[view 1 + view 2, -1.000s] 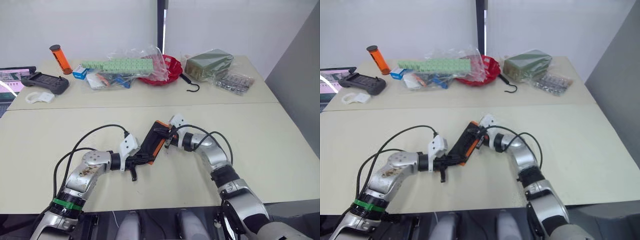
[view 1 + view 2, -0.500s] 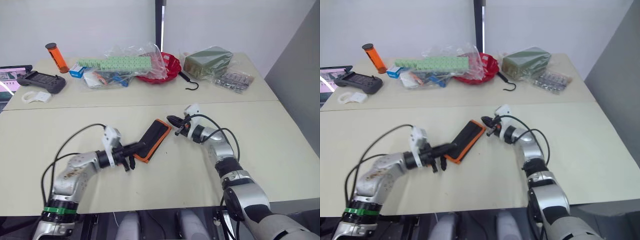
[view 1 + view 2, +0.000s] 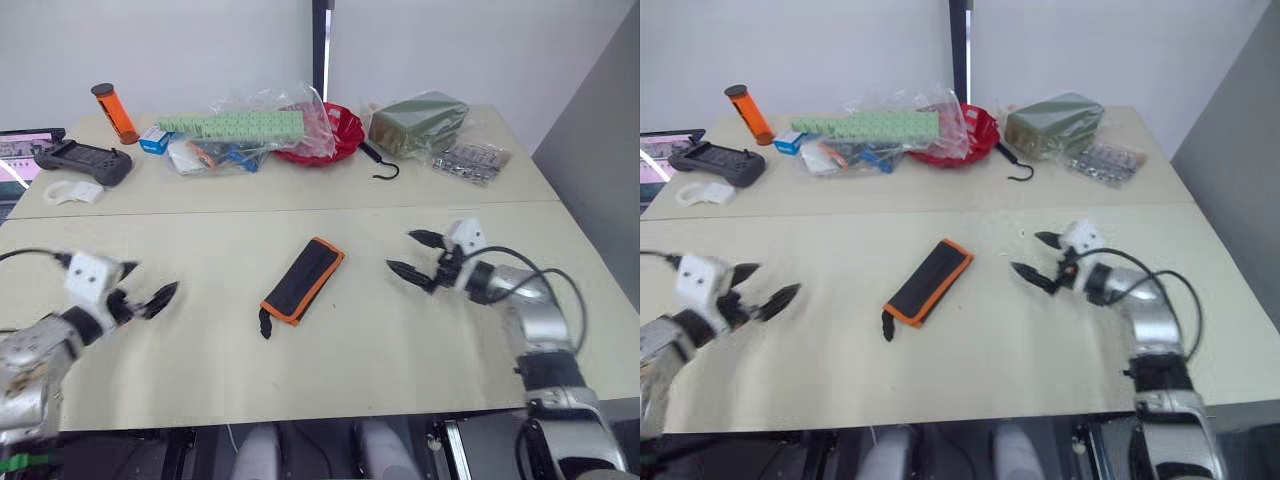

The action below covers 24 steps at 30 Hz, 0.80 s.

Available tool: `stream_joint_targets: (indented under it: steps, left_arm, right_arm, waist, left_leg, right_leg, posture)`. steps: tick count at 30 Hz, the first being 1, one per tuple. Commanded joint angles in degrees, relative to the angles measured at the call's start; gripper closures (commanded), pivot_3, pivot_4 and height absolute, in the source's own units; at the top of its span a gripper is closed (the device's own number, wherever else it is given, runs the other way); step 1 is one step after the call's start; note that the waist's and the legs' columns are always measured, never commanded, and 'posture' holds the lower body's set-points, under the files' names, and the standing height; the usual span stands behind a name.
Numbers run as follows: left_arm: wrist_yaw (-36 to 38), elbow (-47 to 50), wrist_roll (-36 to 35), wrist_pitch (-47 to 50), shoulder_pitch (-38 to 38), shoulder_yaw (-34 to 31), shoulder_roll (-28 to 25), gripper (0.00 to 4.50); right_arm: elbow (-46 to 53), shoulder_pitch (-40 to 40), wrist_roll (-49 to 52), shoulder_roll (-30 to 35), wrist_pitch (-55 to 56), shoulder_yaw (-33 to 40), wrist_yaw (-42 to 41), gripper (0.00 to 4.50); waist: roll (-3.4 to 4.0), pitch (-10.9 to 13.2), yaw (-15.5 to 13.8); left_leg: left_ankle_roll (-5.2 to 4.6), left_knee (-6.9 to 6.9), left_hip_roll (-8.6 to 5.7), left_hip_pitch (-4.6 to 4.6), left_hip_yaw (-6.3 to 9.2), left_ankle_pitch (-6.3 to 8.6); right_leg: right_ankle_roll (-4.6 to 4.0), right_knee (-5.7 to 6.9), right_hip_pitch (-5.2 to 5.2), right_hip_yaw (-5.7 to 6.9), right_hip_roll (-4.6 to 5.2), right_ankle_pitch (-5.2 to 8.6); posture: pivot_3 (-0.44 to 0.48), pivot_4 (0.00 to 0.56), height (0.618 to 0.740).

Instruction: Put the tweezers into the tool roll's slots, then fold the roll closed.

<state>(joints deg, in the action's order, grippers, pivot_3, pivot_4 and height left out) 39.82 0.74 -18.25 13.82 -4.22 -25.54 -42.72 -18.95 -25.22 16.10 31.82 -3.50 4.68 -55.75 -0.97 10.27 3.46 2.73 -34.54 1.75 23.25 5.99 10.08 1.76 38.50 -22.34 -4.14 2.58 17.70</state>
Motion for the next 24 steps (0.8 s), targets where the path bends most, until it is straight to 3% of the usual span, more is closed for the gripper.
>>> stream_joint_targets:
  steps: [1,8,12,15,24]
  left_arm:
    - [-1.7,-0.2,2.5,-4.5,-3.6,-4.3,-0.9,0.0]
    - [-1.1,1.6,-1.1,-4.1,-10.8,-10.1,1.5,0.0]
    - [-1.6,3.4,-0.6,-5.0,-13.6,-10.1,3.6,0.0]
    - [-1.7,3.8,0.1,-6.4,-14.1,-9.8,4.5,0.0]
    - [-0.6,1.9,1.3,-10.0,-14.0,-8.7,4.3,0.0]
  right_arm:
    - [4.4,3.5,2.2,2.8,-1.5,3.5,-0.2,0.02]
    - [5.5,8.9,3.9,5.6,-7.0,8.6,3.4,0.02]
    - [4.4,11.3,1.7,6.9,-4.0,8.9,4.6,0.02]
    - [2.8,11.3,4.3,6.8,-6.7,10.3,4.0,0.02]
    - [2.4,12.1,3.8,7.7,-4.3,9.9,2.7,0.02]
  waist:
    - [-0.02,0.0,-0.3]
    - [-0.04,0.0,-1.0]
    - [0.0,0.0,-0.7]
    - [0.11,0.1,0.3]
    - [0.16,0.2,-1.2]
  left_leg:
    - [0.0,-0.02,0.0,0.01,0.0,0.0]
    - [0.01,-0.2,0.02,-0.02,-0.07,0.0]
    - [0.01,-0.14,-0.04,0.06,0.04,0.0]
    - [-0.24,0.11,-1.46,-0.1,1.99,-0.39]
    - [-0.14,0.05,-1.53,-0.1,1.45,-0.43]
  right_leg:
    - [0.0,-0.02,0.01,0.0,0.01,0.0]
    - [0.0,-0.02,0.09,-0.02,0.0,-0.01]
    - [-0.01,-0.04,0.2,0.09,0.04,0.0]
    - [0.3,-0.04,1.21,2.08,1.3,0.66]
    - [0.35,-0.16,1.13,1.58,1.51,0.51]
  posture:
    - [0.0,0.15,0.74]
    - [0.0,0.15,0.74]
    - [0.0,0.15,0.74]
    - [0.0,0.15,0.74]
    - [0.0,0.15,0.74]
